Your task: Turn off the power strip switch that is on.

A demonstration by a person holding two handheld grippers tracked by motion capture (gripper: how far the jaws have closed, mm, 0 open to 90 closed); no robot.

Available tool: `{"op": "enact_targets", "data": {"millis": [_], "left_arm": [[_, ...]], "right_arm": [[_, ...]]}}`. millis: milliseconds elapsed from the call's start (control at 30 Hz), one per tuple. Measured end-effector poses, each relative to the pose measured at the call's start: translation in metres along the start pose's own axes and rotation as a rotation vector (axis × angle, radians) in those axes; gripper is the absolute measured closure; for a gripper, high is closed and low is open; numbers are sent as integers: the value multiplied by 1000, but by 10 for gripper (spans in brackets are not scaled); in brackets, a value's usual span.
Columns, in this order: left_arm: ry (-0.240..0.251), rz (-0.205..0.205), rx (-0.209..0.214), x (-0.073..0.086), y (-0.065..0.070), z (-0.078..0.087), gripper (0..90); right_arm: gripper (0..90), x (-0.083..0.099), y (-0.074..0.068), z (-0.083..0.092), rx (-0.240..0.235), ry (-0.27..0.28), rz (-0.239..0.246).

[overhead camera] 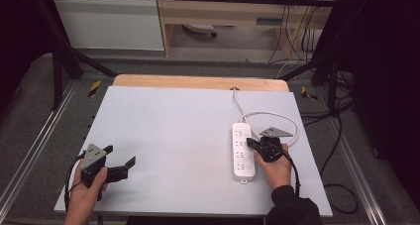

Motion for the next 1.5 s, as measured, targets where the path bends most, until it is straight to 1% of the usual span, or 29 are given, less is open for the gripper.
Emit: {"op": "enact_targets", "data": {"millis": [100, 233, 400, 467, 500, 700, 833, 867, 933, 967, 1033, 1200, 1500], "left_arm": [[0, -2, 2, 0, 0, 0, 70], [-2, -3, 2, 0, 0, 0, 70], [-5, -4, 2, 1, 1, 0, 70], [-5, -6, -2, 1, 0, 0, 70], [-5, -6, -1, 1, 1, 0, 70], [-7, -7, -1, 1, 0, 0, 70], [-6, -3, -2, 1, 0, 0, 70], [-7, 0, 2, 1, 1, -1, 70], [-8, 0, 2, 2, 1, -1, 70], [-8, -1, 1, 2, 1, -1, 70], [-8, -1, 1, 2, 0, -1, 70], [-10, -3, 1, 2, 0, 0, 70], [-10, 0, 0, 2, 0, 0, 70]], "right_arm": [[900, 0, 0, 0, -1, 2, 4], [900, 0, 1, 0, -4, 3, -11], [900, 0, 0, 0, 0, 3, -8], [900, 0, 0, 0, 6, 1, -2], [900, 0, 0, 0, 13, 1, 13], [900, 0, -1, 0, 27, -2, 35], [900, 0, -2, 0, 33, -8, 39], [900, 0, -2, -1, 37, -8, 49], [900, 0, -2, -1, 40, -6, 46], [900, 0, -2, -1, 45, -9, 58], [900, 0, -2, -1, 45, -11, 63], [900, 0, -2, -1, 44, -11, 54], [900, 1, -2, -1, 41, -11, 52]]}}
Point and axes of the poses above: each handheld gripper's, and its own axes: z roughly backward along the jaws, x roughly out of its underside, y roughly to its right, the point moved 10 cm from there along -z, roughly forward along the jaws, and after that the axes turned 1 degree about z, right-handed, at the moved point
